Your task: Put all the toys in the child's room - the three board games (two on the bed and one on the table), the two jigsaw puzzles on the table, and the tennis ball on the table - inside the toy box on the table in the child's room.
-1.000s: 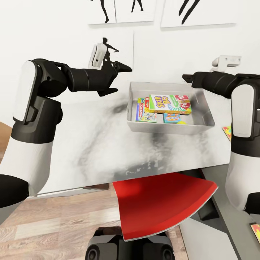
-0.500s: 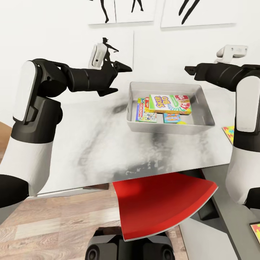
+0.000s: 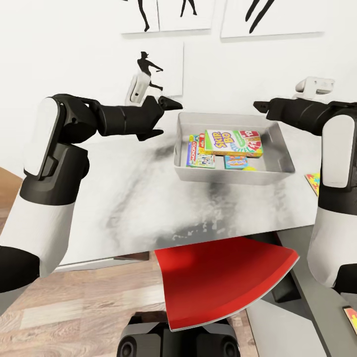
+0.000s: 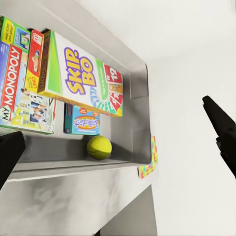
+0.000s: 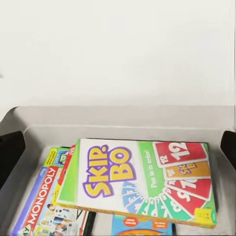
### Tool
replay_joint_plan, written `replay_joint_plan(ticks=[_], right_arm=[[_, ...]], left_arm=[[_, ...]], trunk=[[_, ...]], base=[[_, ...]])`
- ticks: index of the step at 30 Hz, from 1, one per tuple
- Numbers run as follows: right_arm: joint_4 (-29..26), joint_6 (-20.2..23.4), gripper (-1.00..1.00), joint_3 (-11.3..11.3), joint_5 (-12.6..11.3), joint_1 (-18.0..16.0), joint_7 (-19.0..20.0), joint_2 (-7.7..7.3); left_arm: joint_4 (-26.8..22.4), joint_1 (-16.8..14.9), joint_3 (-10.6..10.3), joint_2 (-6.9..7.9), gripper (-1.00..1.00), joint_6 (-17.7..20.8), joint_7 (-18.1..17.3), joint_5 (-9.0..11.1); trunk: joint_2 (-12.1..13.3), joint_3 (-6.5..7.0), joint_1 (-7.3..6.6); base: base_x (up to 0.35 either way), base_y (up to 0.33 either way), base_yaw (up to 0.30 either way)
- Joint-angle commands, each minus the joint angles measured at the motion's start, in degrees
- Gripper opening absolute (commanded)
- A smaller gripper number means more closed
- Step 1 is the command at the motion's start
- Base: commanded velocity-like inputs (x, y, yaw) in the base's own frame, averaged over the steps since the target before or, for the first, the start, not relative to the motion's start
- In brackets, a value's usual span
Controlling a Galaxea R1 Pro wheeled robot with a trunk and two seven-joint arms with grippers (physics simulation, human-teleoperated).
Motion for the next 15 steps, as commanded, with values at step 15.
replay_joint_plan(ticks=[15], right_arm=[[0.34,0.17,1.00,-1.01,-0.79,2.06,-0.30,0.27]], left_arm=[[-0.48,1.45,-0.23,0.06,1.00,-0.05,0.09,0.15]], trunk=[[-0.10,-0.08,0.03]], base=[[0.000,0.000,0.000]])
